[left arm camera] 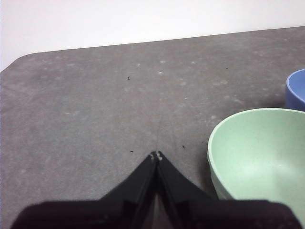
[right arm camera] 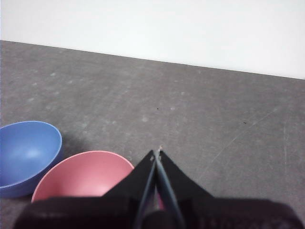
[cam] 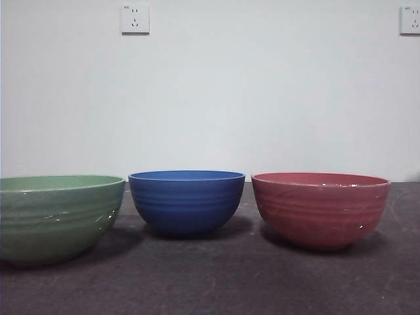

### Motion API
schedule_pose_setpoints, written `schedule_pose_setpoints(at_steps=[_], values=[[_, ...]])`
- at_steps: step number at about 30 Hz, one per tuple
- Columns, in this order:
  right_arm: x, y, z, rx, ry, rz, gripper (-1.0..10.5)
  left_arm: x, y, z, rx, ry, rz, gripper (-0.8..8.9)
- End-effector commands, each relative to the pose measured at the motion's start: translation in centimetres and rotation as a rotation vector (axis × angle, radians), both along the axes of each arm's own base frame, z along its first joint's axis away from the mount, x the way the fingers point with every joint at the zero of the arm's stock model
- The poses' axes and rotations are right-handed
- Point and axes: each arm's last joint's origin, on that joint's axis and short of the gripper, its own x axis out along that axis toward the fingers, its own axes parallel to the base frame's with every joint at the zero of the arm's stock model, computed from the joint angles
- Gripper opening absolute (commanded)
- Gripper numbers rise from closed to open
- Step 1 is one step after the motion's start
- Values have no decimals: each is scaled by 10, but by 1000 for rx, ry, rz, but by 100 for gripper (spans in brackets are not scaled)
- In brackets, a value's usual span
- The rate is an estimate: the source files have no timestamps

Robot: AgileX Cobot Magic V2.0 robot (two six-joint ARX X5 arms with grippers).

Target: Pick up the green bowl on the top,put the green bowl on the left,pick up the red bowl in the middle,put the red bowl on the right

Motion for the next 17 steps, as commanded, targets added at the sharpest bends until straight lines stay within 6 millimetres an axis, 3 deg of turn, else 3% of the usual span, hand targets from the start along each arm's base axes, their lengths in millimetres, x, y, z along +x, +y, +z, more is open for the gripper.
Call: schedule_pose_setpoints(at_steps=[1,5,8,17], values=[[0,0,-1,1,1,-6,5,0,0,-5,-5,16,7,-3],[-9,-4,-4,-13,9,-7,5,0,0,-5,-5,15,7,-3],[-15,-9,-17,-3,-12,-27,5,0,0,-5,-5,16,7,-3],[-7,-17,-105,126,-41,16,5,0,0,-5,-5,15,7,-3]])
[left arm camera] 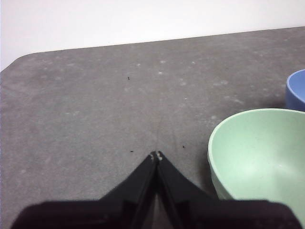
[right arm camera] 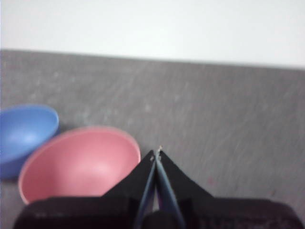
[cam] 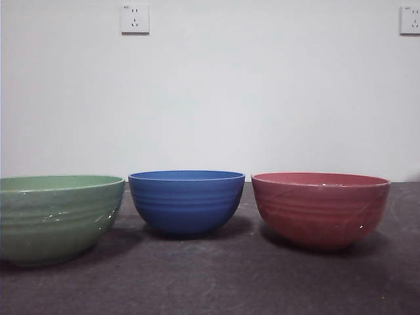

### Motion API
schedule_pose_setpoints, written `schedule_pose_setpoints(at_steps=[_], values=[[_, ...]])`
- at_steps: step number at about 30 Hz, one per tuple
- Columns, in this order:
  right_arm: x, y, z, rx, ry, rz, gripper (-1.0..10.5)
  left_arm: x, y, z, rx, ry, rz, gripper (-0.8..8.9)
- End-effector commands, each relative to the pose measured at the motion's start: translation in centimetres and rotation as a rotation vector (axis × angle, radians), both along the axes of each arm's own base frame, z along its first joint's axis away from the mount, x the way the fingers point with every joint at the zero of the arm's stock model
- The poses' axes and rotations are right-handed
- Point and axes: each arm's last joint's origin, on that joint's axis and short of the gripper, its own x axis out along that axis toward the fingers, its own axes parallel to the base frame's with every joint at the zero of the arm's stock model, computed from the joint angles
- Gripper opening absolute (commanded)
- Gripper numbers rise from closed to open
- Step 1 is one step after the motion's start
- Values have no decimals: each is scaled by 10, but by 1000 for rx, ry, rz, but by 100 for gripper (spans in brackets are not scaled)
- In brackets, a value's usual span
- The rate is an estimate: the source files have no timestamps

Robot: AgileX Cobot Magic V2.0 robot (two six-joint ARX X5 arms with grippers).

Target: Pick up the green bowl on the top,put the green bowl on the left,pick up the red bowl in the middle,put the red bowl on the right

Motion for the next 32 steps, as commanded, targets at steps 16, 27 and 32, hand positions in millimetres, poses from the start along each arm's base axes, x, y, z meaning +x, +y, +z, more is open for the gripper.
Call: schedule_pose_setpoints(at_steps=[16,27,32], values=[[8,-4,-65,71,-2,-39,5,0,0,-5,-5,16,7,-3],[8,-4,-66,71,0,-38,5,0,0,-5,-5,16,7,-3],[8,-4,-66,71,0,-38,5,0,0,-5,-5,16,7,-3]])
